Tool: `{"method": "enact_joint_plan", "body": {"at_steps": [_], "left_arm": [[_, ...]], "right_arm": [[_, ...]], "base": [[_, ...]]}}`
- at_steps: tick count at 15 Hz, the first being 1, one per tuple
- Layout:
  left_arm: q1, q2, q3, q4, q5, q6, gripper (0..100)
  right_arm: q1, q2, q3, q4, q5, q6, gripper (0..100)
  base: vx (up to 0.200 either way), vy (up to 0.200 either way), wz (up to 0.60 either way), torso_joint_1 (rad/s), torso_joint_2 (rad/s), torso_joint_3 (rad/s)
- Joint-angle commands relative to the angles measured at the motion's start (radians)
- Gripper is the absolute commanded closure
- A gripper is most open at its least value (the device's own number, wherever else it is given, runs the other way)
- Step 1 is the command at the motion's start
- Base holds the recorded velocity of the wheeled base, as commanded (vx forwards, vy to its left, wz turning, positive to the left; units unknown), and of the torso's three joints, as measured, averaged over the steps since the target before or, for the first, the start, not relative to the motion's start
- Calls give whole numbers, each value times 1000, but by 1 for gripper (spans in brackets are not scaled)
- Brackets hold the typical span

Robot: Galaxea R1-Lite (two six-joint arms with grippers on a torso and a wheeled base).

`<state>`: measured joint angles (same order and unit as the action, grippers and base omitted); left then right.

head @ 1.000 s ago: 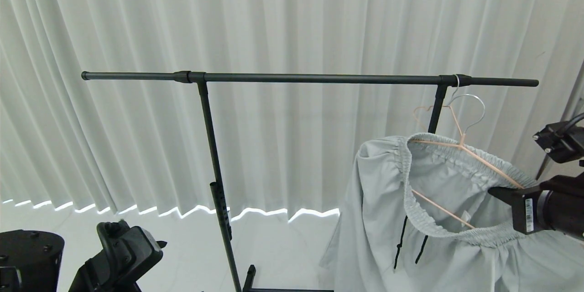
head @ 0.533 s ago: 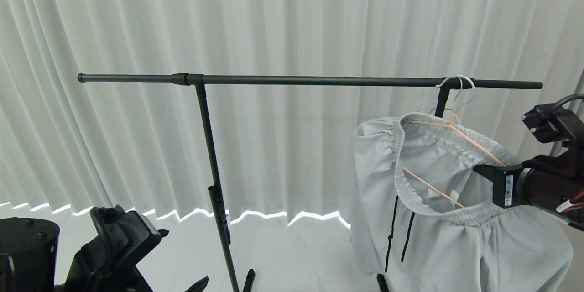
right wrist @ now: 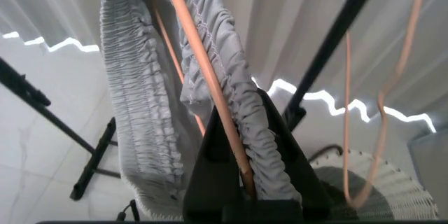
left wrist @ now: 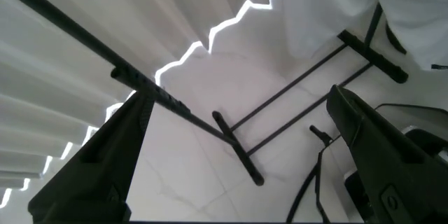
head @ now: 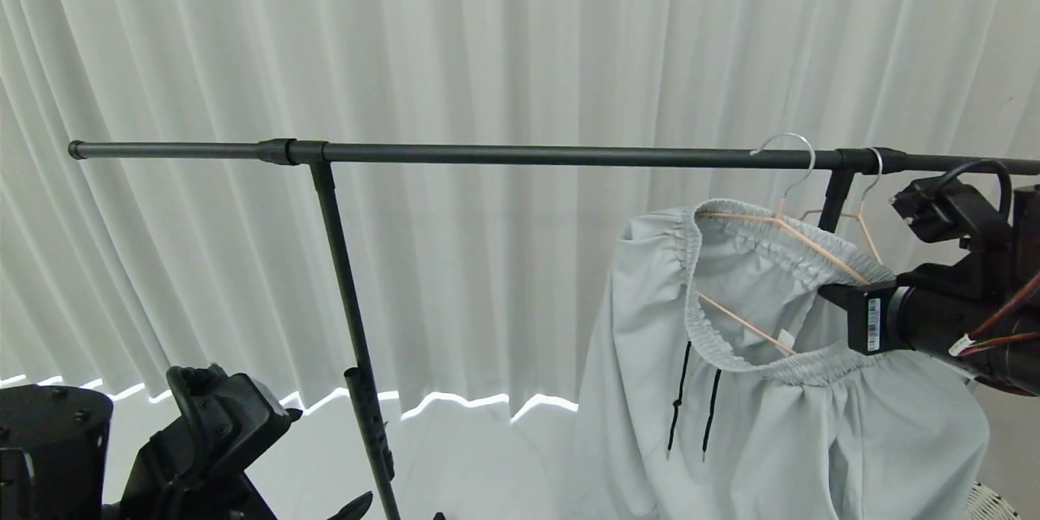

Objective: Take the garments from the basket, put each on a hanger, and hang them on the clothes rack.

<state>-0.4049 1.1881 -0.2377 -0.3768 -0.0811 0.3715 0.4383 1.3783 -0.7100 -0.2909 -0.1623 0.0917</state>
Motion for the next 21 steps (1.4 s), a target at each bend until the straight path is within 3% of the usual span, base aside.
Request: {"method": "enact_joint_plan", "body": {"at_steps": [1,3,7,11,21], "left_arm": [[0,2,0,-1,0,0,0],[0,1,1,-1,0,0,0],[-2,1,3,-1,-2,6,0],[-2,-2,1,-1,-2,7,0],[-15,-1,3,-1,-2,7,0]], "right_arm": [[5,27,-16,-1,-2,0,100],[13,39,-22,-2,-2,0,100],[14,73,-36,-10,-5,0,100],[14,196,-55,-151,-52,-1,100],[25,311,-92,-194,-77,0,100]], "base": [[200,0,0,2,7,2],[200,0,0,2,0,2],[0,0,0,0,0,0],[0,0,0,0,0,0],[0,0,0,0,0,0]]}}
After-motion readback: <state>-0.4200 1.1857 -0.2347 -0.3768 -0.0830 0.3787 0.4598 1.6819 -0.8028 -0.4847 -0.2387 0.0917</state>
